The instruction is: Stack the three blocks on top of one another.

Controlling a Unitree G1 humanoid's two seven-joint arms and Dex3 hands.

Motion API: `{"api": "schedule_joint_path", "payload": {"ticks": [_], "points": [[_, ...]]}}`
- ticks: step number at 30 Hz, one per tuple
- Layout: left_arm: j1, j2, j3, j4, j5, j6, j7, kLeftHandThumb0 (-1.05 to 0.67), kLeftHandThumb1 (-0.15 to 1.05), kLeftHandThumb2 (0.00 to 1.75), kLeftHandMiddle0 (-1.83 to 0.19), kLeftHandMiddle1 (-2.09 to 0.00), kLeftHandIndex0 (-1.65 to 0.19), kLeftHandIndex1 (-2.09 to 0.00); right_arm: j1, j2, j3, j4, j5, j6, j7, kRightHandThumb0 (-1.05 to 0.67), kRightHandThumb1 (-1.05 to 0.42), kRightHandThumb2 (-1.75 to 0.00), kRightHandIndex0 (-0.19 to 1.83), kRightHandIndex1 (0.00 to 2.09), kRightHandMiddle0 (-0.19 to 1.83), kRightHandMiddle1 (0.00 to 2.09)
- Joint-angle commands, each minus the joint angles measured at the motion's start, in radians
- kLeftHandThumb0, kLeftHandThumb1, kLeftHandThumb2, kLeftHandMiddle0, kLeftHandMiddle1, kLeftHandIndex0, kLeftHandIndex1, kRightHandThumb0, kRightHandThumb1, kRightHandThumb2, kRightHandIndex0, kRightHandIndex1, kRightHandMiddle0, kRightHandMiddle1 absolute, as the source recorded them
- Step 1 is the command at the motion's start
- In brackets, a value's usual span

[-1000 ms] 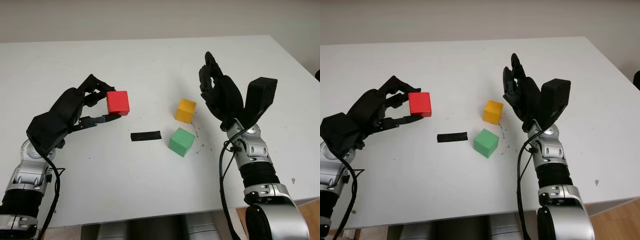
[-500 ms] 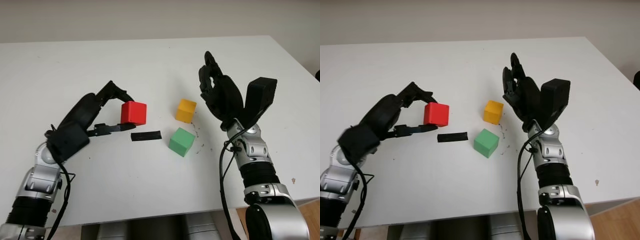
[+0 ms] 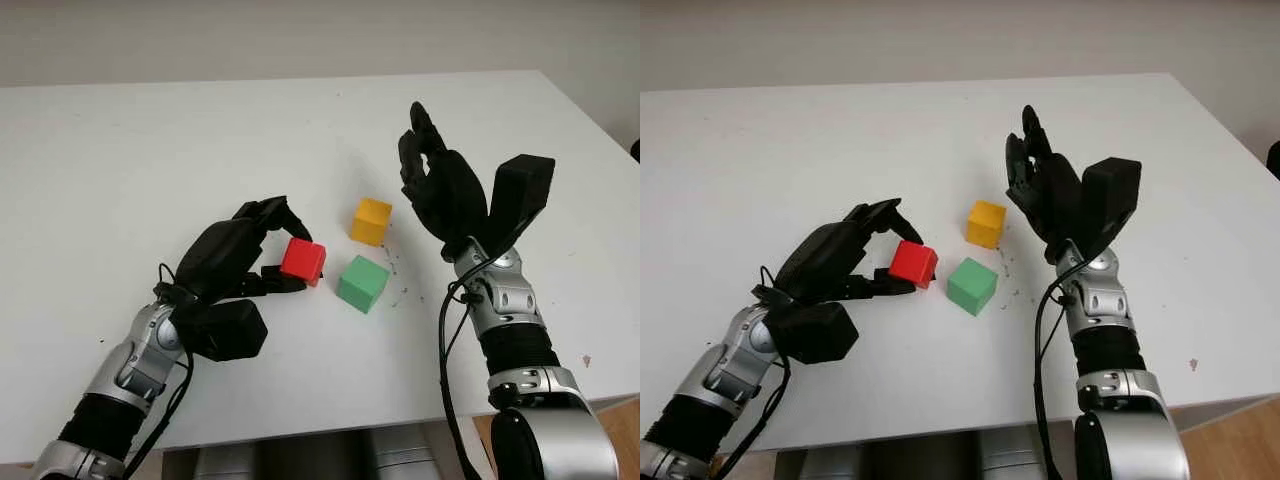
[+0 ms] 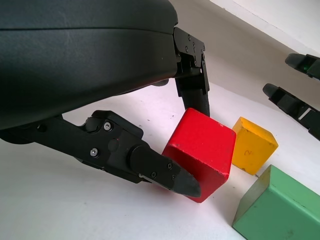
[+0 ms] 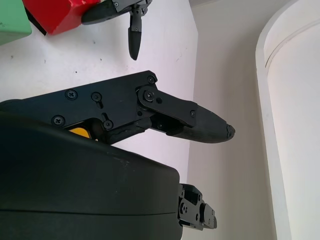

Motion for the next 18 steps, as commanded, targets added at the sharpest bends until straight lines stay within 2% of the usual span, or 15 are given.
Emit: {"api": "schedule_joint_path", "payload": {"ticks": [1, 6, 12, 18], "points": [[-0.014, 0.002, -0.025, 0.018, 0.028, 0.004, 0.011, -0.35, 1.02, 0.05, 0.00, -0.39, -0.37, -1.47, -0.007, -0.003, -0.004, -0.009, 0.003, -0.009, 0.003, -0.56, -1.05, -0.70, -0.19, 0.00, -0.19, 0.00], [-0.018, -0.003, -0.034, 0.036, 0.060, 0.014, 0.052, -0.34, 1.01, 0.05, -0.01, -0.39, -0.36, -1.51, -0.005, -0.001, -0.008, -0.006, 0.006, -0.017, 0.002, -0.57, -1.05, -0.70, -0.19, 0.00, -0.19, 0.00], [-0.023, 0.000, -0.036, 0.039, 0.079, 0.035, 0.097, -0.33, 1.01, 0.05, 0.04, -0.50, -0.34, -1.58, -0.007, -0.003, -0.007, 0.001, 0.003, -0.020, 0.005, -0.57, -1.05, -0.69, -0.19, 0.00, -0.19, 0.00], [-0.021, 0.007, -0.029, 0.021, 0.070, 0.048, 0.085, -0.33, 1.04, 0.06, 0.07, -0.53, -0.26, -1.81, -0.008, -0.002, -0.007, 0.003, 0.003, -0.020, 0.002, -0.56, -1.05, -0.70, -0.19, 0.00, -0.19, 0.00]]}}
